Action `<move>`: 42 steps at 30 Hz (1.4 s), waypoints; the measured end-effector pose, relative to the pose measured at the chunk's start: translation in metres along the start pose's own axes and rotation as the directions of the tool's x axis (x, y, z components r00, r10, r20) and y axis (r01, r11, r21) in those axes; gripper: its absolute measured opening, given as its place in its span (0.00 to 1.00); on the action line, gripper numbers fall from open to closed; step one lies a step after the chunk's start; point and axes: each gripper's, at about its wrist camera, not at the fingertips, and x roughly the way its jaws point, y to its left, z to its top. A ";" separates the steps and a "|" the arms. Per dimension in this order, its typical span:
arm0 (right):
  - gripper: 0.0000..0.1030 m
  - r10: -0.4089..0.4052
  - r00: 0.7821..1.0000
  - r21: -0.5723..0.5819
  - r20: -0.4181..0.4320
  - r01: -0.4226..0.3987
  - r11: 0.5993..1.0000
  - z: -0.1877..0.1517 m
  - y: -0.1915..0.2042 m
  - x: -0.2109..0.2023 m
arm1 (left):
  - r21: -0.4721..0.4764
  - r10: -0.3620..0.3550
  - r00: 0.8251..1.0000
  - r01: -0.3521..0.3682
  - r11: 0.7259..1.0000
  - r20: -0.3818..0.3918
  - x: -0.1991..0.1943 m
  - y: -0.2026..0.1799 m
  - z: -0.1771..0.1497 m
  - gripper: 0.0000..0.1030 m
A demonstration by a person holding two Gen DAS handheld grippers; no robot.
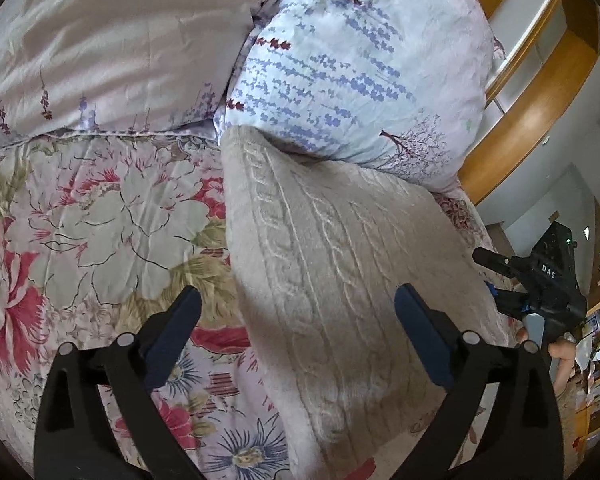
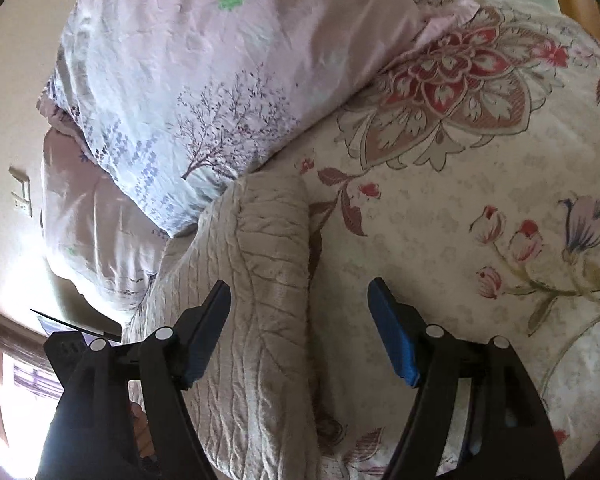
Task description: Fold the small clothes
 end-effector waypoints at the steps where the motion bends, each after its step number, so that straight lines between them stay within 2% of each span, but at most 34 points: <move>1: 0.71 0.005 1.000 -0.007 0.001 -0.005 1.000 0.000 0.000 -0.001 | -0.004 -0.004 1.000 0.004 1.000 -0.006 0.002 0.001 0.000 0.94; 8: 0.71 0.016 0.999 -0.066 -0.047 -0.019 0.998 0.000 0.014 0.009 | -0.122 -0.114 0.992 0.107 0.987 -0.057 0.022 0.016 0.005 0.94; 17: 0.69 0.059 0.993 -0.119 -0.099 -0.071 0.990 -0.004 0.030 0.025 | -0.126 -0.142 0.989 0.135 0.983 -0.051 0.029 0.013 0.011 0.93; 26: 0.69 0.086 0.988 -0.129 -0.125 -0.102 0.986 -0.004 0.036 0.031 | -0.149 -0.178 0.983 0.169 0.974 -0.054 0.037 0.008 0.014 0.81; 27: 0.68 0.095 0.987 -0.127 -0.127 -0.111 0.986 -0.004 0.037 0.031 | -0.162 -0.184 0.982 0.174 0.971 -0.051 0.038 0.009 0.014 0.78; 28: 0.61 0.106 0.985 -0.124 -0.139 -0.124 0.985 -0.005 0.036 0.031 | -0.172 -0.191 0.980 0.179 0.969 -0.052 0.038 0.011 0.014 0.73; 31: 0.51 0.118 0.982 -0.117 -0.147 -0.136 0.984 -0.007 0.034 0.032 | -0.199 -0.207 0.977 0.195 0.961 -0.045 0.037 0.017 0.014 0.66; 35: 0.50 0.140 0.979 -0.087 -0.151 -0.154 0.984 -0.007 0.030 0.033 | -0.218 -0.220 0.974 0.206 0.954 -0.043 0.034 0.021 0.012 0.65; 38: 0.50 0.121 0.982 -0.096 -0.148 -0.136 0.986 -0.007 0.034 0.034 | -0.215 -0.215 0.976 0.201 0.956 -0.044 0.033 0.020 0.011 0.67; 39: 0.47 0.104 0.985 -0.115 -0.136 -0.120 0.986 -0.009 0.037 0.034 | -0.213 -0.209 0.977 0.196 0.957 -0.044 0.033 0.019 0.011 0.67; 40: 0.40 0.092 0.987 -0.127 -0.129 -0.109 0.986 -0.010 0.039 0.033 | -0.212 -0.207 0.977 0.195 0.958 -0.040 0.032 0.019 0.011 0.61; 41: 0.37 0.097 0.988 -0.126 -0.124 -0.112 0.986 -0.011 0.040 0.032 | -0.212 -0.211 0.977 0.201 0.956 -0.027 0.029 0.020 0.010 0.56; 42: 0.35 0.110 0.988 -0.115 -0.113 -0.122 0.986 -0.012 0.040 0.031 | -0.214 -0.217 0.976 0.208 0.954 -0.018 0.028 0.021 0.010 0.47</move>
